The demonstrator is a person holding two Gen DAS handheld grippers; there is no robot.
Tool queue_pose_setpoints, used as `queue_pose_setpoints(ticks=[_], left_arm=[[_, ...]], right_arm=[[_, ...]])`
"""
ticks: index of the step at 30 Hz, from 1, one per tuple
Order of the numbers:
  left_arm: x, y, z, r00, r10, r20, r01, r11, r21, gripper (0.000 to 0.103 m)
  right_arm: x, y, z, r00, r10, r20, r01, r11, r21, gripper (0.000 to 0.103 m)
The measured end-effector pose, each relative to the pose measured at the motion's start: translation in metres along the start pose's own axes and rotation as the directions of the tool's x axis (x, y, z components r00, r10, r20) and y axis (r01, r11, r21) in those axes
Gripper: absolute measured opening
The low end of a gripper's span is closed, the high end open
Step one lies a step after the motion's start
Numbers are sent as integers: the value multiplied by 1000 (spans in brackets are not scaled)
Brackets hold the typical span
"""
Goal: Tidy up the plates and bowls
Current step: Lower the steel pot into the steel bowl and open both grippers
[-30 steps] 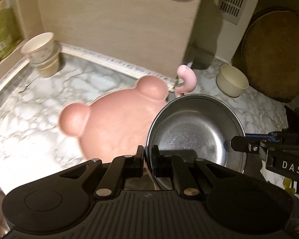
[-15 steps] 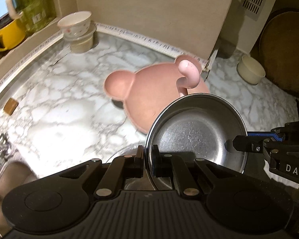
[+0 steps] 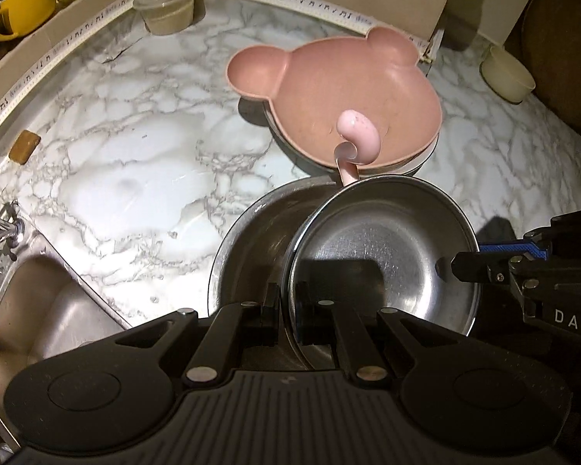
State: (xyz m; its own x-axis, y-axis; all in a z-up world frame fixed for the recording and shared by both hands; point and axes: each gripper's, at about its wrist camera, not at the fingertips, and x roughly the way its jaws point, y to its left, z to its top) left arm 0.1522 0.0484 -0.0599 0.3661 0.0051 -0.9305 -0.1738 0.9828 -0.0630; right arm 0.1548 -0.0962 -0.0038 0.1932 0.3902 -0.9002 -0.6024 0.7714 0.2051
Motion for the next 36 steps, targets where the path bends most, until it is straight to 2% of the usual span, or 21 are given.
queue_pose_setpoints(ticks=[6,19,28,36], left_arm=[[13,1,-3,999,4,-44,-4,1000,7,6],[23,6,-1,998,27,-56,-26,999,29,7],[25,11,-2,999,22,-40,-21,999,37,7],[24,12,-2,999,7,-32,-6,1000,20,7]], right_arm=[[12,1,1,999,7,-40,-7,1000,4,8],[29,1,5,996,29,-90,-29,1000,-5,9],[29,2,6,996,34,-86,-35,999,-16,10],[28,2,4,996,49,-70,-50,999,-19,18]])
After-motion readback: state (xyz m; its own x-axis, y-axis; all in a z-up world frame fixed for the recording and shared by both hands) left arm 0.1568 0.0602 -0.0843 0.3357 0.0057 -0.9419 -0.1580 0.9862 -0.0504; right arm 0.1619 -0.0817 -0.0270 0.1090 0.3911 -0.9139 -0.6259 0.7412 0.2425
